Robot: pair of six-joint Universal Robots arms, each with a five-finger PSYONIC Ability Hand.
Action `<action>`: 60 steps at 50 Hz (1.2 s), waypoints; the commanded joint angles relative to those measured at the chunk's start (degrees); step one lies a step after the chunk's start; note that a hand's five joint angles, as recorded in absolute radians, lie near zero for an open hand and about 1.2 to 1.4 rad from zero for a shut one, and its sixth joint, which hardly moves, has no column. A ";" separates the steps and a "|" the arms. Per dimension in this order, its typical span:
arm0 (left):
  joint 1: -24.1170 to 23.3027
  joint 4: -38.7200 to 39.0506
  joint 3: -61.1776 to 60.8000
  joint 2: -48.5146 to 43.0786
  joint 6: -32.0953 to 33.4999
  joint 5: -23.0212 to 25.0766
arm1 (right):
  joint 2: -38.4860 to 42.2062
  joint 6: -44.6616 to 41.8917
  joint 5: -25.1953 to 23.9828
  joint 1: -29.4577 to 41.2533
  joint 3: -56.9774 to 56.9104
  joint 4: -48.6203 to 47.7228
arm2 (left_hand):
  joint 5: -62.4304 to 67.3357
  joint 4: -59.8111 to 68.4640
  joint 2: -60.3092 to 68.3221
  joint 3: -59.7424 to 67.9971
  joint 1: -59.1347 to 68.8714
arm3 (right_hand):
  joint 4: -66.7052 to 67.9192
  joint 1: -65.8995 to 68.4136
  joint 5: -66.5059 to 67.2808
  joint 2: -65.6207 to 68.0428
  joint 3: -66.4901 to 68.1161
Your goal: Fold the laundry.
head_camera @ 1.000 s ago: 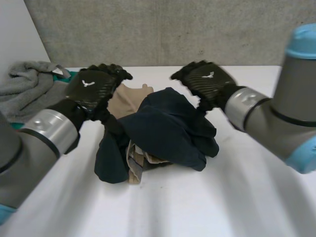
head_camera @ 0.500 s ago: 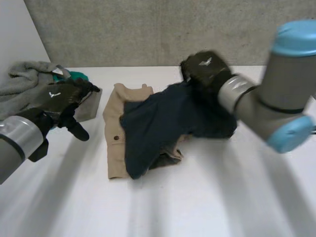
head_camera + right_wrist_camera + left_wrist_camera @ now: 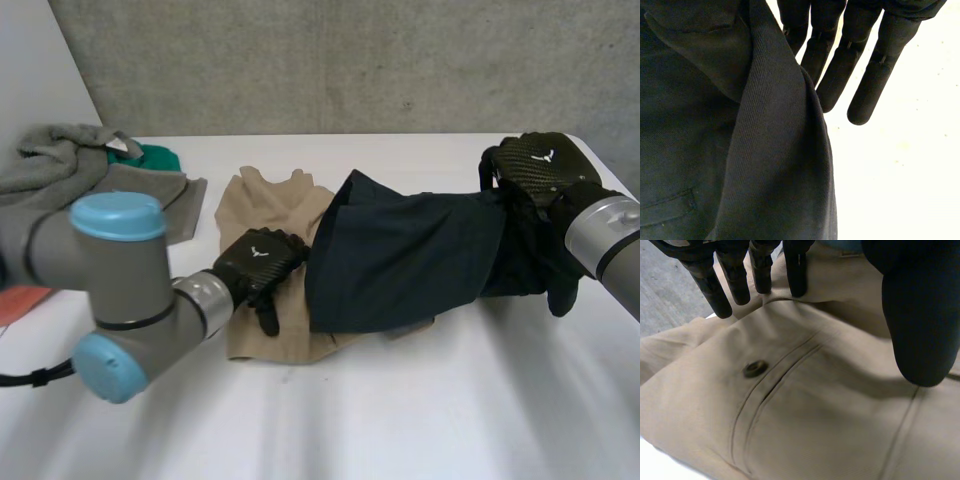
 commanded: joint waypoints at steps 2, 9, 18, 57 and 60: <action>-1.43 -1.54 8.40 -7.76 7.69 -7.18 | 0.27 -0.02 -1.54 -0.95 0.80 0.08 | 6.30 7.49 7.40 7.36 2.84 | 11.53 17.39 13.08 13.24 12.21; -0.82 -0.67 13.76 -7.24 7.26 -13.15 | 0.18 -0.11 -2.16 -1.13 0.62 0.08 | 67.26 68.45 68.36 68.32 63.79 | 11.53 17.39 13.08 13.24 12.21; 9.19 4.69 19.55 6.46 -3.90 -21.51 | -0.61 0.51 -2.16 -1.92 0.18 -0.09 | 67.26 68.45 68.36 68.32 63.79 | 11.53 17.39 13.08 13.24 12.21; 18.88 -2.86 2.79 21.05 -14.98 -10.71 | 3.07 0.59 1.52 17.85 -3.15 0.44 | -2.74 -1.55 -1.64 -1.68 -6.21 | 11.53 17.39 13.08 13.24 12.21; 15.80 -4.00 -2.13 24.31 -16.39 -9.56 | 5.88 1.74 3.98 21.63 -7.37 0.35 | -2.74 -1.55 -1.64 -1.68 -6.21 | 11.53 17.39 13.08 13.24 12.21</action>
